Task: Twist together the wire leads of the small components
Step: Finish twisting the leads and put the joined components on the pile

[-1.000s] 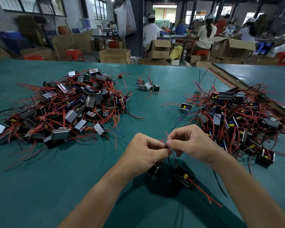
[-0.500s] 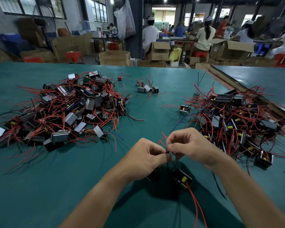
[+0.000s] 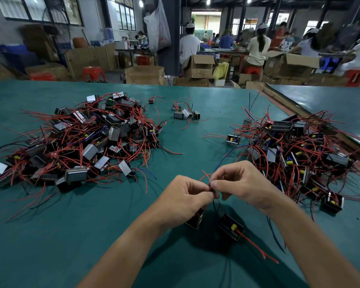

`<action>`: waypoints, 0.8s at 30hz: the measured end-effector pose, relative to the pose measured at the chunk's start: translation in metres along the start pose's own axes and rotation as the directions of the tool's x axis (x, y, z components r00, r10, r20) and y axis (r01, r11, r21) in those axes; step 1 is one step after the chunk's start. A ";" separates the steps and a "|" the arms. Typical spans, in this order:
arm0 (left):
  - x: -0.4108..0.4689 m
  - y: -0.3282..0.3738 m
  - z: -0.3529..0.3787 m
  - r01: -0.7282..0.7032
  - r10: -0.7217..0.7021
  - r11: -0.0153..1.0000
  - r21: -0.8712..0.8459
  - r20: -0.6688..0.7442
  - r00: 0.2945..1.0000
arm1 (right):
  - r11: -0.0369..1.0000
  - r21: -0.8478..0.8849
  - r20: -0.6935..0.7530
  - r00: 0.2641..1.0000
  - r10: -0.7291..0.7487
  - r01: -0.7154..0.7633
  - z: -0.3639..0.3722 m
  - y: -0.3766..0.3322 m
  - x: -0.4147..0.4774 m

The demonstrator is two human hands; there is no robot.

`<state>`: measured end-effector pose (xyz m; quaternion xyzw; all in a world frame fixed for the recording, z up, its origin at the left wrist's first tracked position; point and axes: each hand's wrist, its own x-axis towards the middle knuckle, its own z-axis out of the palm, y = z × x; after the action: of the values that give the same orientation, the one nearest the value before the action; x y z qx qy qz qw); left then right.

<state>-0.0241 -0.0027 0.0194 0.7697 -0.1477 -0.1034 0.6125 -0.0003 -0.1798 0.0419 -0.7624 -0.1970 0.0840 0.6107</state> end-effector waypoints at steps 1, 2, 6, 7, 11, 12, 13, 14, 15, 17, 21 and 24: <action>0.000 0.000 0.000 -0.018 0.018 1.000 0.013 0.003 1.000 | 1.000 0.007 0.003 1.000 0.013 -0.013 0.000 0.000 0.000; 0.000 0.000 0.000 -0.030 0.030 0.999 0.022 0.008 1.000 | 1.000 0.012 0.007 1.000 0.026 -0.026 -0.001 0.000 0.000; 0.000 0.000 0.000 -0.043 0.043 0.999 0.026 0.022 0.999 | 0.998 0.009 0.040 0.998 0.058 -0.058 0.000 0.002 0.001; 0.000 0.000 -0.001 -0.046 0.046 0.999 0.028 0.024 0.999 | 0.998 0.013 0.043 0.998 0.056 -0.056 0.000 0.003 0.001; 0.001 -0.001 -0.003 -0.032 0.032 0.999 -0.002 0.024 0.999 | 1.000 -0.007 0.007 1.000 -0.015 0.015 -0.002 0.004 0.000; 0.001 0.000 -0.004 -0.020 0.020 1.000 -0.014 0.023 1.000 | 0.999 -0.030 -0.001 0.999 -0.042 0.042 -0.003 0.004 0.000; 0.001 0.000 -0.004 -0.008 0.009 1.000 -0.029 0.024 1.000 | 0.996 -0.058 -0.006 0.998 -0.064 0.063 -0.003 0.004 0.000; 0.001 0.000 -0.004 0.004 -0.003 0.999 -0.046 0.025 1.000 | 0.993 -0.087 -0.006 0.997 -0.079 0.078 -0.004 0.003 0.000; 0.001 0.000 -0.004 0.013 -0.012 0.998 -0.065 0.027 1.000 | 0.990 -0.115 -0.001 0.996 -0.087 0.087 -0.005 0.003 0.000; 0.001 0.001 -0.004 0.030 -0.028 0.995 -0.096 0.028 0.999 | 0.984 -0.153 0.021 0.996 -0.086 0.089 -0.006 0.003 -0.001; 0.002 0.001 -0.003 0.050 -0.048 0.995 -0.088 0.032 0.998 | 0.970 -0.232 0.045 0.997 -0.071 0.079 -0.008 0.003 -0.002; 0.002 0.001 -0.003 0.054 -0.054 0.997 -0.062 0.009 0.999 | 0.936 -0.338 0.075 0.994 -0.083 0.104 -0.009 0.003 -0.001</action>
<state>-0.0213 -0.0008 0.0210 0.7534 -0.1258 -0.1273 0.6327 0.0024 -0.1892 0.0414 -0.8435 -0.2626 0.0420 0.4667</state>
